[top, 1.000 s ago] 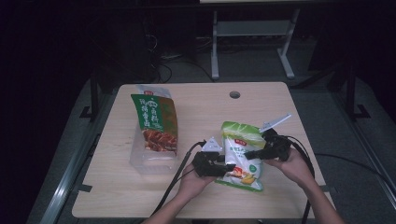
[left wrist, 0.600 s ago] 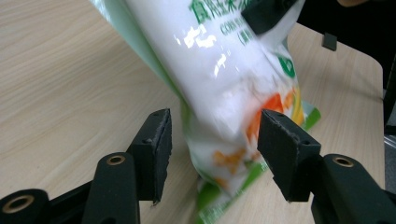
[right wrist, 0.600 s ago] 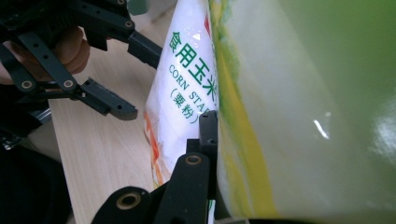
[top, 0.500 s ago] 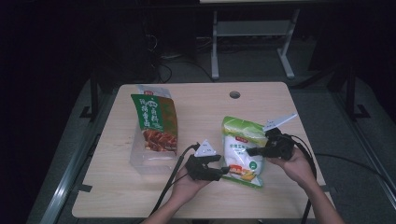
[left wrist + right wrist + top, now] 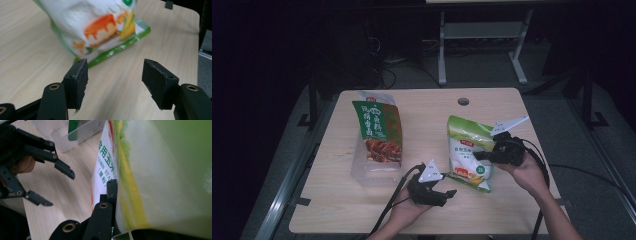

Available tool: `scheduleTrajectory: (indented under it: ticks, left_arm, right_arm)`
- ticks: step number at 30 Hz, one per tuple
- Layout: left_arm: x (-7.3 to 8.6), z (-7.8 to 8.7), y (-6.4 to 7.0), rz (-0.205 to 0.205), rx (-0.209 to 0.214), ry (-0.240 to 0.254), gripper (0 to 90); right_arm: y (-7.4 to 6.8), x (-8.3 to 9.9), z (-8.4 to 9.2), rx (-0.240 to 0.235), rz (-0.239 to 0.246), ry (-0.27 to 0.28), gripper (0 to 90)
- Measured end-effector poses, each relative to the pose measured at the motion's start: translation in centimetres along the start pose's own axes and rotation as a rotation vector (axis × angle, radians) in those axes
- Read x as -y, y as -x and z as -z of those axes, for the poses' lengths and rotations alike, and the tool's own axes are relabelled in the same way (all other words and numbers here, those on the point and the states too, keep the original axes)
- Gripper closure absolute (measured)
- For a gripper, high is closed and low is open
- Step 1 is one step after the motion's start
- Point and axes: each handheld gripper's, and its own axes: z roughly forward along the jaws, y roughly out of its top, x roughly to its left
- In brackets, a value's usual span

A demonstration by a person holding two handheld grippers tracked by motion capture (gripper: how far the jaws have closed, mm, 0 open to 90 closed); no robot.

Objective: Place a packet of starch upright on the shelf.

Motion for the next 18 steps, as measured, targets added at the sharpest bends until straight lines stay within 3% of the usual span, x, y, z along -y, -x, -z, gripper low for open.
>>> scheduleTrajectory:
  ticks: [4,8,13,18]
  left_arm:
    - [0.4,0.1,0.6,0.002,0.013,0.002,35.6]
    - [0.9,0.1,1.3,-0.023,0.030,0.001,34.6]
    - [1.3,0.2,1.5,-0.009,0.064,0.015,33.1]
    - [1.4,0.2,1.5,-0.025,0.068,0.014,31.3]
  right_arm:
    - [-0.4,-0.5,-0.1,-0.005,0.011,-0.002,88.2]
    - [-0.8,-1.3,-0.1,-0.013,0.036,0.007,88.2]
    - [-1.1,-2.2,0.0,-0.019,0.057,0.018,88.3]
    - [-1.4,-2.9,0.0,-0.024,0.079,0.023,88.3]
